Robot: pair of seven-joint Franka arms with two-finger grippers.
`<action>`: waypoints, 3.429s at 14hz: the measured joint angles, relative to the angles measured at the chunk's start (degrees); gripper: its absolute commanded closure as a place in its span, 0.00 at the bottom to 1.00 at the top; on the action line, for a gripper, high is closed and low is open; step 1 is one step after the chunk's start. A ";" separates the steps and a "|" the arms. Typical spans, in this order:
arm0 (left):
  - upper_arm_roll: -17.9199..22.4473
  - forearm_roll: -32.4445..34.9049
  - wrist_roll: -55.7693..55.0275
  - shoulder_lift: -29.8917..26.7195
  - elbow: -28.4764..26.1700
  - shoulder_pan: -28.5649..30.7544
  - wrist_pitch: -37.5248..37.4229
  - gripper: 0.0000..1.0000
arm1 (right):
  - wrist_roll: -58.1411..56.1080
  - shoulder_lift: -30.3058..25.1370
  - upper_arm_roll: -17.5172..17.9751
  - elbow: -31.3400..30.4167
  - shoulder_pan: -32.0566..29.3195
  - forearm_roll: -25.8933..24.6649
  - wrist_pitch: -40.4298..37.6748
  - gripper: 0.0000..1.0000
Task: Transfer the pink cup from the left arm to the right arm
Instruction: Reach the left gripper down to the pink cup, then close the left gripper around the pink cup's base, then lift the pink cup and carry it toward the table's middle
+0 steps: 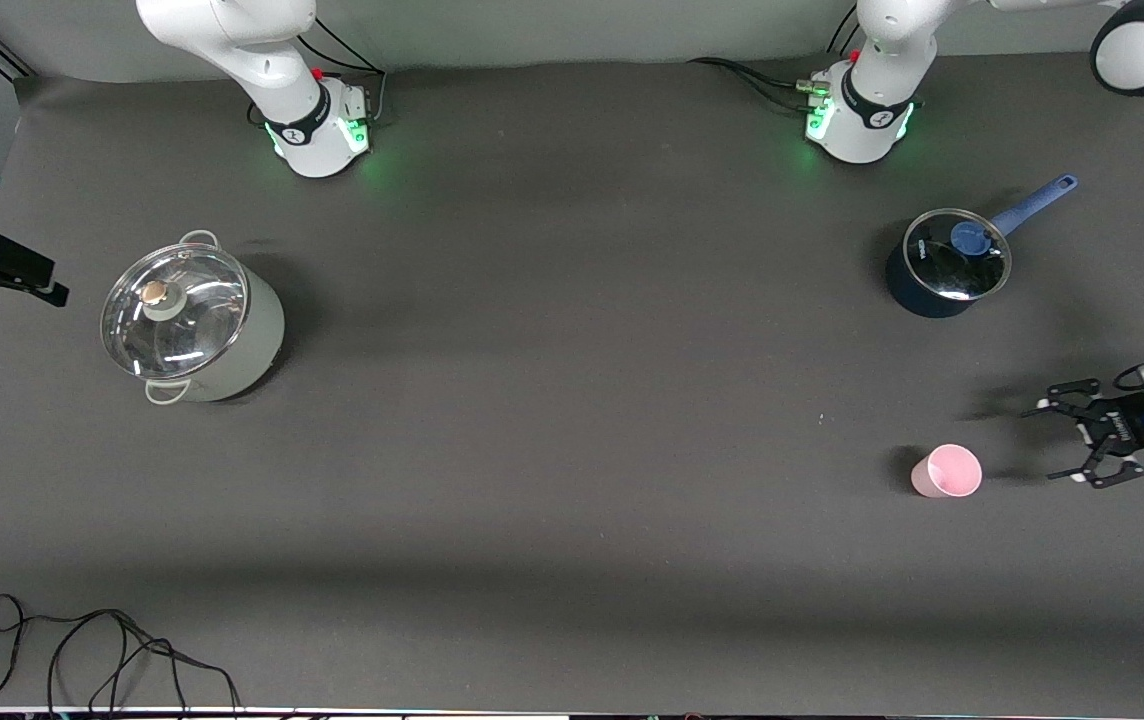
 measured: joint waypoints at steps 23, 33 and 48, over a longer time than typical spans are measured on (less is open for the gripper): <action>-8.07 -10.92 5.05 10.85 1.63 -4.10 2.63 0.63 | 0.27 0.83 -0.09 -0.61 1.63 0.00 -0.07 0.00; -11.56 -13.57 4.87 11.03 4.72 -10.19 5.69 1.00 | 12.10 0.49 -0.03 -0.53 1.75 0.07 -0.07 0.00; -31.43 -25.10 -6.83 10.78 18.60 -38.77 56.12 1.00 | 47.30 -1.40 0.32 0.16 2.81 2.58 -1.94 0.00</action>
